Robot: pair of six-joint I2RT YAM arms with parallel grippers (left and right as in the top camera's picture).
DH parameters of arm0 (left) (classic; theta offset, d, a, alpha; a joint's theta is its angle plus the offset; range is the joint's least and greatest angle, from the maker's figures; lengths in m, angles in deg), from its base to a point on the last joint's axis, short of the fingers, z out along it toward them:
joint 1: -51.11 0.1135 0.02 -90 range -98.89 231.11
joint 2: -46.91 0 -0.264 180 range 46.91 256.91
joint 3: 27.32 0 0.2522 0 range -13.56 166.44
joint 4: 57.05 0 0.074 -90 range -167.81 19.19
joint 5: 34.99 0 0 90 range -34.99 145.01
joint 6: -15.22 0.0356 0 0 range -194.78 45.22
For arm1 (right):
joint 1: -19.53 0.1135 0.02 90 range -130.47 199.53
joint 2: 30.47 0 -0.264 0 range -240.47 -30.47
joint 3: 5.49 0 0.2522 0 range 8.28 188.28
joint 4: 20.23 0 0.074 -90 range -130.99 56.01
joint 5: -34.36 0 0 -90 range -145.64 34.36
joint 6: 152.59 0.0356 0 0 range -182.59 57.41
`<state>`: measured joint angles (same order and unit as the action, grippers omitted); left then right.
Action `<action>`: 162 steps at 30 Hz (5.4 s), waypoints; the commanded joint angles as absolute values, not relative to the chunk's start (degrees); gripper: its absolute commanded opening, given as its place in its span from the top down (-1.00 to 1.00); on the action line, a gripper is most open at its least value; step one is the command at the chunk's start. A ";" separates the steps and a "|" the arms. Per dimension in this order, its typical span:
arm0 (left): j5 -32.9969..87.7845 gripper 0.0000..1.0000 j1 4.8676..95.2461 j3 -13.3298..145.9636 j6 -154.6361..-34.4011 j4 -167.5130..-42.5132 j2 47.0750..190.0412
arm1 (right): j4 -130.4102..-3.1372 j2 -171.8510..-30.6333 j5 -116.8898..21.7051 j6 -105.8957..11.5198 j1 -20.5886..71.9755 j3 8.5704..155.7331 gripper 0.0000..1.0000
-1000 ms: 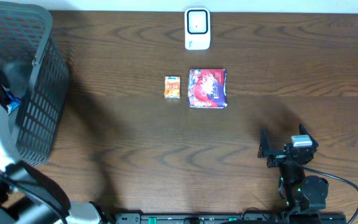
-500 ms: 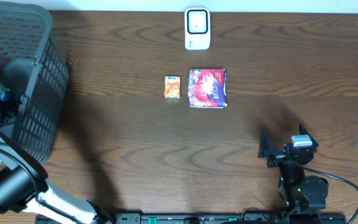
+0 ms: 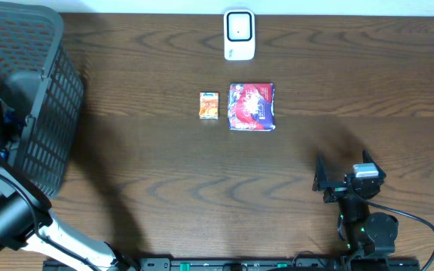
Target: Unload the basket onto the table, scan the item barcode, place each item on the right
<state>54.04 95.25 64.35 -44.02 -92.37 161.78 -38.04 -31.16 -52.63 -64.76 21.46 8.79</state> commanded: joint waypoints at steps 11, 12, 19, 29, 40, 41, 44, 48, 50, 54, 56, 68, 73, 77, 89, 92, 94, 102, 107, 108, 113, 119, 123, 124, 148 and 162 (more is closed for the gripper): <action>40.35 0.85 95.05 64.90 -68.65 -98.10 151.68 | -38.15 -30.79 -52.48 -65.44 21.03 8.64 -0.99; 37.97 0.86 95.07 65.01 -69.90 -97.81 149.45 | -38.17 -30.79 -52.50 -65.44 21.03 8.64 -0.99; 26.13 0.86 95.01 65.07 -80.72 -91.17 129.93 | -38.17 -30.79 -52.50 -65.44 21.03 8.64 -0.98; 16.55 0.85 91.18 65.07 -93.61 -78.38 116.65 | -38.17 -30.79 -52.50 -65.44 21.03 8.64 -0.99; 17.86 0.85 62.02 65.05 -103.58 -67.54 111.88 | -38.15 -30.79 -52.50 -65.44 21.03 8.64 -0.99; 19.22 0.85 58.18 65.05 -103.58 -68.33 112.43 | -38.15 -30.79 -52.48 -65.44 21.03 8.64 -0.99; 24.51 0.86 49.11 65.05 -103.58 -71.41 114.74 | -38.17 -30.79 -52.48 -65.42 21.03 8.64 -0.98; 36.77 0.85 37.17 65.05 -103.58 -74.27 120.56 | -38.15 -30.79 -52.48 -65.44 21.03 8.64 -0.99; 42.61 0.85 31.93 65.05 -103.60 -73.94 124.58 | -38.17 -30.79 -52.48 -65.44 21.03 8.64 -0.99; 47.63 0.86 24.06 65.05 -104.87 -71.47 132.30 | -38.17 -30.79 -52.50 -65.44 21.03 8.64 -0.99; 48.51 0.86 20.52 65.05 -108.54 -69.53 136.51 | -38.17 -30.79 -52.50 -65.44 21.03 8.64 -0.99; 61.75 0.85 8.23 65.05 -126.38 -56.44 155.94 | -38.17 -30.79 -52.50 -65.44 21.03 8.64 -0.98; 61.73 0.22 7.03 65.05 -126.31 -56.50 159.14 | -38.17 -30.79 -52.50 -65.44 21.03 8.64 -0.99; 61.69 -0.38 7.05 65.05 -125.83 -54.82 159.20 | -38.17 -30.79 -52.50 -65.42 21.03 8.64 -0.99; 62.19 -0.38 10.22 65.05 -106.75 -55.37 148.14 | -38.17 -30.79 -52.50 -65.44 21.03 8.64 -0.98; 62.19 -0.38 13.35 65.05 -100.67 -62.64 142.76 | -38.15 -30.79 -52.50 -65.44 21.03 8.64 -0.99; 62.19 -0.38 16.47 65.05 -96.34 -70.86 138.87 | -38.17 -30.79 -52.48 -65.44 21.03 8.64 -0.98; 61.47 -0.69 34.48 65.05 -93.85 -97.96 125.59 | -38.17 -30.79 -52.50 -65.44 21.03 8.64 -0.99; 49.38 -0.70 47.73 65.11 -85.02 -98.99 116.86 | -38.17 -30.79 -52.50 -65.44 21.03 8.64 -0.98; 48.05 -0.70 49.48 65.18 -84.85 -98.79 115.84 | -38.17 -30.79 -52.50 -65.44 21.03 8.64 -0.99; 48.18 -0.70 59.12 65.60 -83.97 -96.63 112.62 | -38.17 -30.79 -52.50 -65.44 21.03 8.64 -0.99; 63.76 -0.70 70.74 65.60 -82.79 -88.11 116.16 | -38.15 -30.79 -52.50 -65.44 21.03 8.64 -0.98; 64.83 -0.71 76.80 65.57 -77.50 -88.33 121.78 | -38.17 -30.79 -52.50 -65.44 21.03 8.64 -0.99; 64.97 -0.70 77.83 65.57 -76.52 -88.48 123.38 | -38.15 -30.79 -52.48 -65.42 21.03 8.64 -0.99; 49.05 -0.63 82.00 65.53 -55.54 -84.04 155.77 | -38.15 -30.79 -52.48 -65.44 21.03 8.64 -0.99; 48.81 -0.51 81.94 65.53 -55.27 -76.48 166.55 | -38.17 -30.79 -52.50 -65.44 21.03 8.64 -0.99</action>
<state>49.29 81.80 67.61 -56.28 -76.85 158.68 -38.04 -31.14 -52.63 -64.76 21.46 8.79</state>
